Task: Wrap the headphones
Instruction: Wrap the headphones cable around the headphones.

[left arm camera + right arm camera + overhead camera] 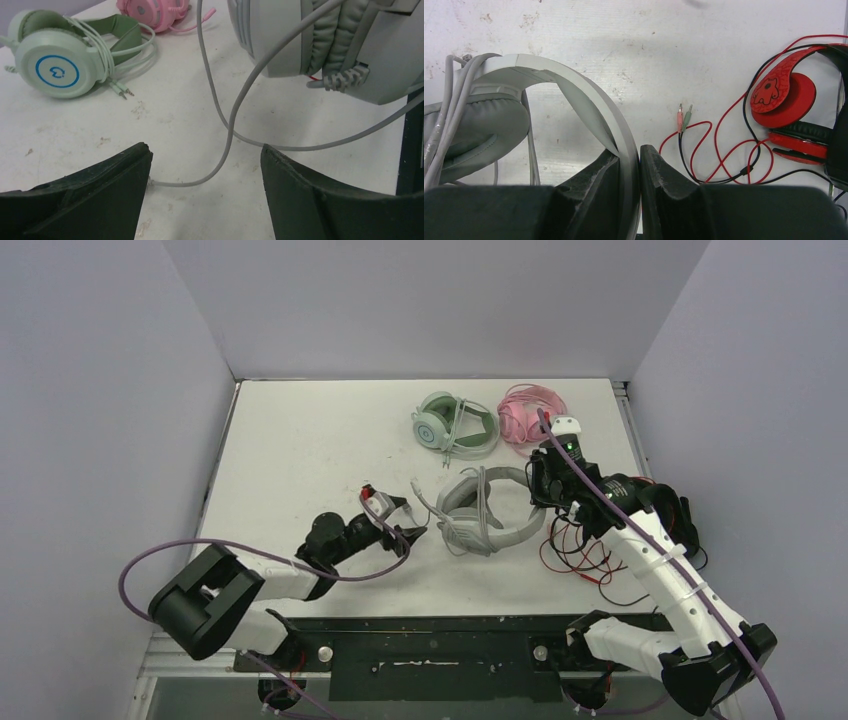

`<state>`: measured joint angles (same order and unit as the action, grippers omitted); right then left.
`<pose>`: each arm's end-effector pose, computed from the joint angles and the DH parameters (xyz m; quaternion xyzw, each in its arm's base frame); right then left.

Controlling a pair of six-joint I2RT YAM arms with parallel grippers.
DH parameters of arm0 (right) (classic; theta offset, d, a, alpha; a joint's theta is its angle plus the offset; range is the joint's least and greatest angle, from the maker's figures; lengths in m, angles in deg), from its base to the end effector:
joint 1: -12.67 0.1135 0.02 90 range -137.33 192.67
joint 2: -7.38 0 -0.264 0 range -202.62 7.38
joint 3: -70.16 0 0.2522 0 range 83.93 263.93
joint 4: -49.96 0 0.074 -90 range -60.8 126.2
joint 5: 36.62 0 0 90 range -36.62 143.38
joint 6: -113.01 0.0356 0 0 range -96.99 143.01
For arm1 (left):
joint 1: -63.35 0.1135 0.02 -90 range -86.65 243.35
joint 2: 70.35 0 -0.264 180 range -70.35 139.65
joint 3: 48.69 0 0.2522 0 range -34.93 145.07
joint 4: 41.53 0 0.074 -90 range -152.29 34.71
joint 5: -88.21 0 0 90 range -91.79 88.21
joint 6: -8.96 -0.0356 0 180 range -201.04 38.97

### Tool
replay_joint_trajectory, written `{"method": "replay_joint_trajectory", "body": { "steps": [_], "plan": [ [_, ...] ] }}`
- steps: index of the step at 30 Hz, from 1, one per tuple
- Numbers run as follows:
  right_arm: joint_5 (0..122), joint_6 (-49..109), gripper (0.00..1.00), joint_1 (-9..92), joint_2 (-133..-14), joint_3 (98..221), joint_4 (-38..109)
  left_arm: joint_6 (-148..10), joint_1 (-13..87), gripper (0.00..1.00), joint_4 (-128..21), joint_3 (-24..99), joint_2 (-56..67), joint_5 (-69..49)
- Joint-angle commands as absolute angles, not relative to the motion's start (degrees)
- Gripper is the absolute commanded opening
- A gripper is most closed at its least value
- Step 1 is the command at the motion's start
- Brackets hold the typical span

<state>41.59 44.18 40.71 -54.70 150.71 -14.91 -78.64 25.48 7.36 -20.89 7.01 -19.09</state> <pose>0.1894 0.0926 0.3478 -0.0173 0.9242 0.0671 0.3756 0.1781 -0.1519 0.1779 0.3149 0.6375 -0.3397 0.6157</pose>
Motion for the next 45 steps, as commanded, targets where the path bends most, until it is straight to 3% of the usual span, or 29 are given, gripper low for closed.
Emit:
{"method": "replay_joint_trajectory", "body": {
  "steps": [1,10,11,13,14,24,35,39,45],
  "plan": [
    [43.6,45.3,0.00,40.0,-52.7,154.3,-11.0,-79.4,25.7,0.75,17.8,-15.3,13.0,-26.8],
    [44.1,45.6,0.00,39.7,-52.6,154.5,-10.9,-73.3,25.7,0.56,28.2,-9.3,25.4,-32.4],
    [44.1,45.6,0.00,39.7,-52.6,154.5,-11.0,-72.8,25.8,0.47,29.2,-8.9,26.4,-32.1],
    [44.0,45.6,0.00,39.6,-52.6,154.6,-11.2,-72.1,26.3,0.11,29.3,-8.0,27.2,-31.3],
    [43.9,45.6,0.00,39.6,-52.5,154.5,-11.3,-72.1,26.6,0.00,28.4,-7.7,26.9,-30.8],
    [39.1,48.2,0.00,38.4,-51.8,152.2,-9.7,-75.6,26.8,0.00,8.1,-8.8,10.6,-24.6],
    [41.0,54.2,0.00,36.0,-53.2,156.2,-6.4,-79.1,19.1,0.00,-13.6,-11.3,-5.9,-12.9],
    [48.9,48.4,0.00,36.1,-51.5,154.2,-2.5,-83.5,20.4,0.00,-27.8,-5.1,-12.1,-7.4],
    [64.2,41.0,0.00,36.1,-45.9,149.5,2.4,-84.4,23.2,0.00,-35.7,5.4,-7.1,-15.3]
  ]
}}
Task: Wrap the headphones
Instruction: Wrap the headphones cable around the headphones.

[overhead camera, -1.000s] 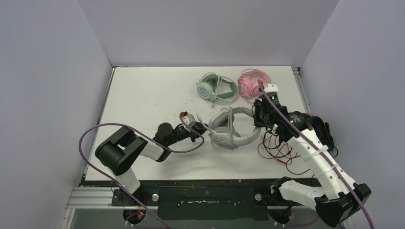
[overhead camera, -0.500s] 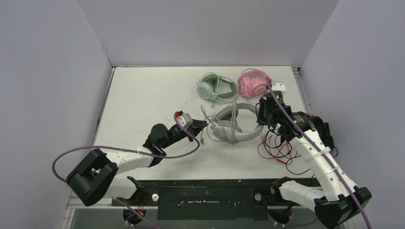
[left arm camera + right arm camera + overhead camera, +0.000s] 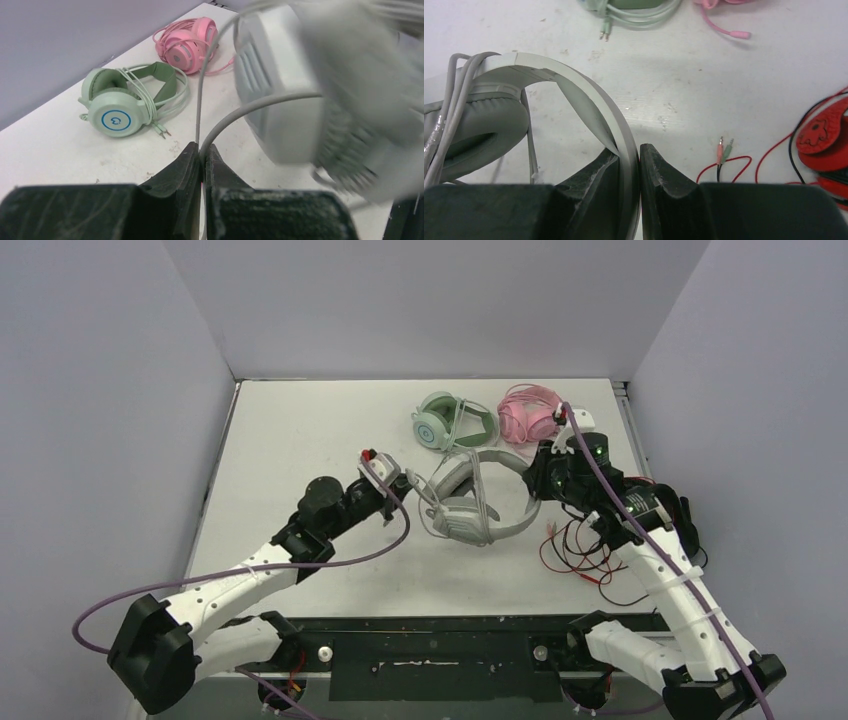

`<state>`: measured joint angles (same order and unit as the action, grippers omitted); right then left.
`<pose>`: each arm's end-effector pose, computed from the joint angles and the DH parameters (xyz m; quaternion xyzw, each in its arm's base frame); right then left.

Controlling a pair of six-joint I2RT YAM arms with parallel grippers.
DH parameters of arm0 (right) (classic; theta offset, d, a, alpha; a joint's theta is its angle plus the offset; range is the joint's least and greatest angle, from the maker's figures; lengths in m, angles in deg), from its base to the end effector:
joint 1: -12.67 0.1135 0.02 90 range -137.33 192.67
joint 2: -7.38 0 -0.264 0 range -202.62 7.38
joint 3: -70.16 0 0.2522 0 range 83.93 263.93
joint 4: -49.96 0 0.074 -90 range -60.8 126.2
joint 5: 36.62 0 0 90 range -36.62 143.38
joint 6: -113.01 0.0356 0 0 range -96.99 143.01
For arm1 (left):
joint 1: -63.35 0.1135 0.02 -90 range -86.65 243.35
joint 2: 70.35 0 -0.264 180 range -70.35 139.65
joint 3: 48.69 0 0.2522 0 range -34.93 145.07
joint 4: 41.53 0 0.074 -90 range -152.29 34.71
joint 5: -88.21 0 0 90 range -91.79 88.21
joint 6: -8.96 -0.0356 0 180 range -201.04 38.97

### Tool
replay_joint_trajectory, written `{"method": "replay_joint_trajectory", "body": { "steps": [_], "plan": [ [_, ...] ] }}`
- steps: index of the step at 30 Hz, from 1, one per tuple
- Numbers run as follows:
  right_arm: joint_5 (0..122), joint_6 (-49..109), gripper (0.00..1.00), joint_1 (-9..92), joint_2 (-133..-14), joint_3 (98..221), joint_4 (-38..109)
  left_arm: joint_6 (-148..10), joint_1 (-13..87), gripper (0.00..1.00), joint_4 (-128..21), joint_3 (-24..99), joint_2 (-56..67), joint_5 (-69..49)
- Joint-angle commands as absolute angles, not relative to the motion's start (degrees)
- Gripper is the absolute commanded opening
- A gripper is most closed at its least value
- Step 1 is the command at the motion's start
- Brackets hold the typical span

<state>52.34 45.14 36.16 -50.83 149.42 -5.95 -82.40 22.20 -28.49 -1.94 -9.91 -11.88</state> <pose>0.1894 0.0816 0.3658 -0.0063 0.8864 0.1720 0.4297 0.1795 -0.1651 0.2822 0.3144 0.6378 -0.2971 0.6373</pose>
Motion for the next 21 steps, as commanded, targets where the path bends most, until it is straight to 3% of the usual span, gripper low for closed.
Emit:
{"method": "replay_joint_trajectory", "body": {
  "steps": [1,12,21],
  "plan": [
    [64.0,40.0,0.00,36.2,-46.3,150.0,0.9,-84.4,23.2,0.00,-36.3,7.2,-6.0,-16.1],
    [52.1,36.0,0.00,36.3,-48.2,149.8,-7.7,-89.9,23.6,0.00,-49.3,22.6,-5.1,-19.7],
    [36.1,45.6,0.00,35.6,-52.5,151.2,-8.2,-90.7,21.6,0.00,-60.3,24.4,-9.8,-18.1]
  ]
}}
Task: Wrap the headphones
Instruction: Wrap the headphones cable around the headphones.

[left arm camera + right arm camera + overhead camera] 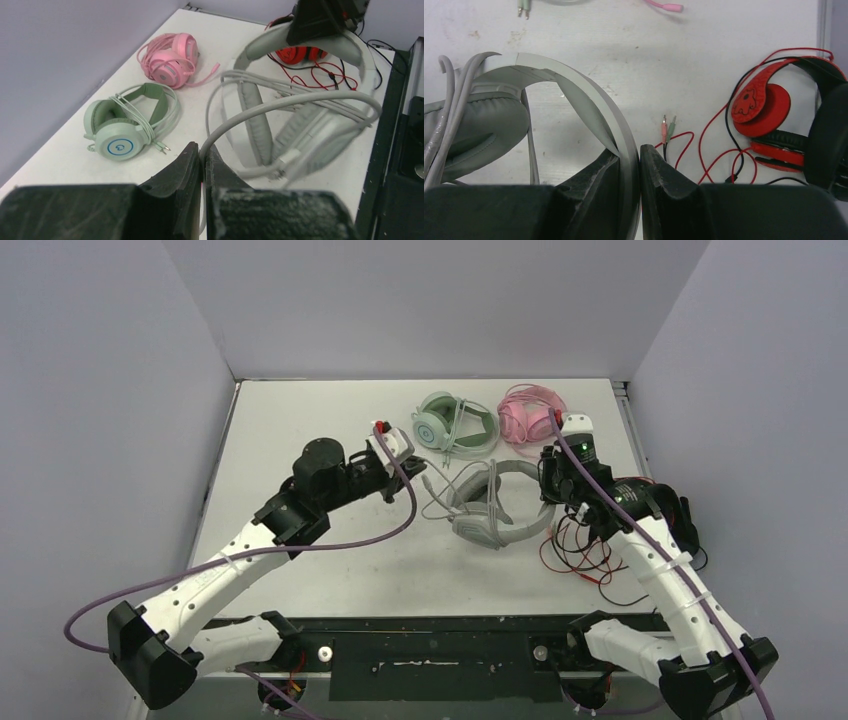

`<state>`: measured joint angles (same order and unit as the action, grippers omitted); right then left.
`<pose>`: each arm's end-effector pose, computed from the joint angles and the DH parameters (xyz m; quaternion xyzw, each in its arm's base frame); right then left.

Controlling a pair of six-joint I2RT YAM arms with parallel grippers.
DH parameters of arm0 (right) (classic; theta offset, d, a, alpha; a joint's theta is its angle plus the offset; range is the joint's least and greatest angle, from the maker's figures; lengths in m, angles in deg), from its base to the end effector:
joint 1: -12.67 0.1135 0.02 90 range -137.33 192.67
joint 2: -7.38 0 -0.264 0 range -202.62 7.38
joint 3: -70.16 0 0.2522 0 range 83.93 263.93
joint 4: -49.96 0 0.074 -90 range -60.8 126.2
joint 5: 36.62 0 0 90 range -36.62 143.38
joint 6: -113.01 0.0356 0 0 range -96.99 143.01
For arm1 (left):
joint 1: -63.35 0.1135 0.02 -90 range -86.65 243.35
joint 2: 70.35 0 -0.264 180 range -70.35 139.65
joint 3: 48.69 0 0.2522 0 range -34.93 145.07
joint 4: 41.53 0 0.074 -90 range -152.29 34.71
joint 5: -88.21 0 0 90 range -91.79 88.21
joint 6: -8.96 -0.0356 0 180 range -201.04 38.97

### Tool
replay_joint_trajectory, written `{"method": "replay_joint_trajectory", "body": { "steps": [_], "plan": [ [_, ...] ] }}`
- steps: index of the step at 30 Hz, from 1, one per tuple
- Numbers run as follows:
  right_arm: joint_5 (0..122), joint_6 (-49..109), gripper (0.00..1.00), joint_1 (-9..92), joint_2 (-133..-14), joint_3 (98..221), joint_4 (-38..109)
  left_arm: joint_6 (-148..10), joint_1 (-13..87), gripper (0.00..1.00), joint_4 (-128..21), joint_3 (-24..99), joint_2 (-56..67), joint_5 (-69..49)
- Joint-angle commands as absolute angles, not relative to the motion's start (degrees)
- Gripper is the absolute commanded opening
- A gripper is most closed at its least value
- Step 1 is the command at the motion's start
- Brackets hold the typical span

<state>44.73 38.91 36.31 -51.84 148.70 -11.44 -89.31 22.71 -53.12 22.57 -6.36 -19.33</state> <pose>0.1890 0.0769 0.3506 -0.0309 0.9112 0.0721 0.4044 0.1919 -0.1788 0.3745 0.3944 0.6168 -0.2947 0.6142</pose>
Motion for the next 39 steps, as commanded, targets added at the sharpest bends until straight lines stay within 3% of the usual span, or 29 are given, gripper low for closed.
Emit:
{"method": "replay_joint_trajectory", "body": {
  "steps": [1,6,10,20,30,39],
  "plan": [
    [35.5,46.1,0.00,35.2,-53.1,151.9,-8.6,-90.7,21.6,0.00,-61.6,23.6,-10.9,-16.3],
    [31.9,49.0,0.00,32.9,-55.7,154.8,-9.4,-90.1,21.0,0.00,-65.9,18.3,-17.2,-14.3],
    [37.3,51.0,0.00,30.3,-57.8,158.6,-8.3,-87.6,17.5,0.00,-65.8,13.8,-20.9,-17.0],
    [50.3,65.5,0.00,22.1,-68.1,172.7,-11.3,-85.6,-3.6,0.00,-60.4,7.5,-16.5,-5.0],
    [39.9,80.9,0.00,18.6,-67.7,170.3,-7.2,-89.9,-20.0,0.00,-58.3,17.0,-3.7,-6.7],
    [26.0,79.8,0.00,17.6,-67.0,165.1,-3.8,-91.4,-25.9,0.00,-59.4,22.1,-1.8,-9.4]
  ]
}}
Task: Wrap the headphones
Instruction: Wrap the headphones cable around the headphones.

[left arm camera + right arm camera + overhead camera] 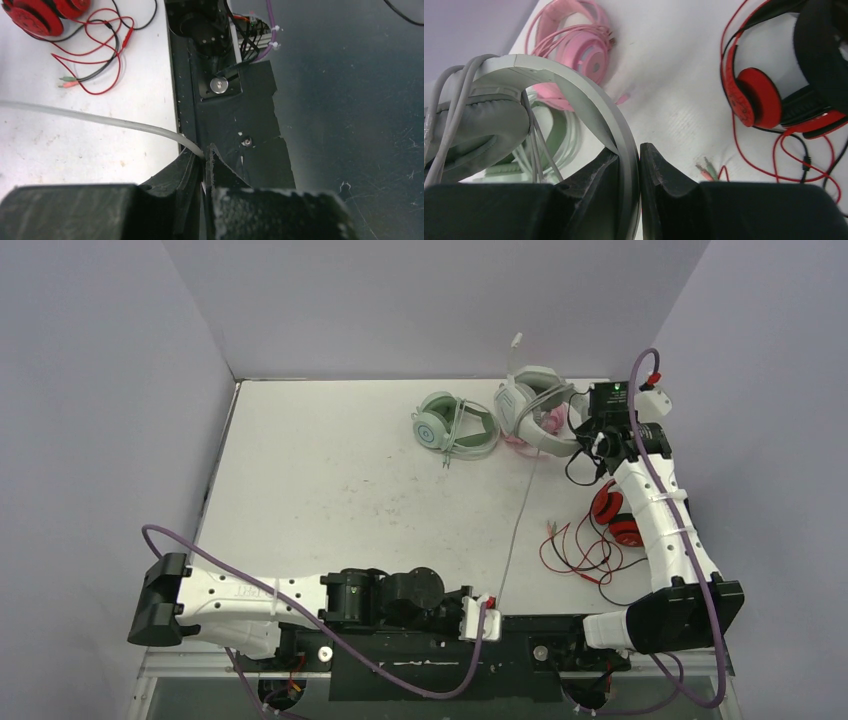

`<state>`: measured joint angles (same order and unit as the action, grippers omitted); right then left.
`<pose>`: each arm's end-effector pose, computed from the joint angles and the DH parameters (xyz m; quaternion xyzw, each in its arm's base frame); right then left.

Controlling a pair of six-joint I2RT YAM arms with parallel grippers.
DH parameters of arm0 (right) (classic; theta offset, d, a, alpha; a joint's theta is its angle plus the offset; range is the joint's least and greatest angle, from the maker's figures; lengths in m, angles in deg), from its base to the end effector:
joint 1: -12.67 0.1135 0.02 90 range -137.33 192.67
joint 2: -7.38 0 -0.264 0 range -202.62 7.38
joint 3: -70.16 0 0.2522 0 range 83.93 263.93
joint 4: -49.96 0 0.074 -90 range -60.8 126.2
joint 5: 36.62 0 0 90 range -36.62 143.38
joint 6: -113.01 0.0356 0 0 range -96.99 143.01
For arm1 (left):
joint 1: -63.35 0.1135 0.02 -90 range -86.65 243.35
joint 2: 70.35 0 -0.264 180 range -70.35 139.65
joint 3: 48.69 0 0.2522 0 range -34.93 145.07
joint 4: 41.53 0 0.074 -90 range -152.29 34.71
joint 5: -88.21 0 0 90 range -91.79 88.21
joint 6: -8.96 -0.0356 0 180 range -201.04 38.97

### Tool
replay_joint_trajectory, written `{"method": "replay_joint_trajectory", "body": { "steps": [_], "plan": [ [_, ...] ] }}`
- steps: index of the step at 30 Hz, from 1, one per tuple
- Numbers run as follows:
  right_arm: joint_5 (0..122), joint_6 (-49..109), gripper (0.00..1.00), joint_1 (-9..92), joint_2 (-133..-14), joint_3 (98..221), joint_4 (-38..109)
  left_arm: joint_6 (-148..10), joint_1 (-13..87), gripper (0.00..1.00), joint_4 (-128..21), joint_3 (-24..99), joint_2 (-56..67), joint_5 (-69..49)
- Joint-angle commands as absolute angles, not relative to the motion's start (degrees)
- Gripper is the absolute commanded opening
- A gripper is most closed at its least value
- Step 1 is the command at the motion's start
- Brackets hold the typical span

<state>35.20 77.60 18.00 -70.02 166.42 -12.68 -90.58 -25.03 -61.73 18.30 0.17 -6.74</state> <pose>0.2787 0.0148 0.3781 0.4349 0.7997 0.0677 0.4083 0.0050 -0.2839 0.3028 0.6465 0.5315 -0.3747 0.3989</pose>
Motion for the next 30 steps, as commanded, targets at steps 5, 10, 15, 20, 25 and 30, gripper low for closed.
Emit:
{"method": "replay_joint_trajectory", "body": {
  "steps": [5,10,15,20,25,30],
  "plan": [
    [20.6,75.2,0.00,17.7,-66.9,161.2,-1.4,-91.6,-26.3,0.00,-62.9,24.8,-4.7,-5.9],
    [19.5,66.4,0.00,18.5,-65.2,155.4,3.6,-94.0,-26.3,0.00,-72.2,31.4,-6.2,2.7],
    [20.6,56.3,0.00,21.9,-60.9,148.5,9.6,-99.3,-25.6,0.00,-82.2,39.2,-7.0,14.5],
    [22.2,50.3,0.00,27.3,-58.0,144.9,9.7,-104.7,-18.3,0.00,-84.0,43.3,-8.4,17.4],
    [25.4,45.0,0.00,31.6,-57.1,144.0,5.9,-109.6,-10.8,0.00,-85.5,45.8,-6.7,16.4],
    [22.1,42.5,0.00,39.0,-57.7,143.7,1.8,-115.1,-7.5,0.00,-86.4,47.3,-4.2,20.2]
  ]
}}
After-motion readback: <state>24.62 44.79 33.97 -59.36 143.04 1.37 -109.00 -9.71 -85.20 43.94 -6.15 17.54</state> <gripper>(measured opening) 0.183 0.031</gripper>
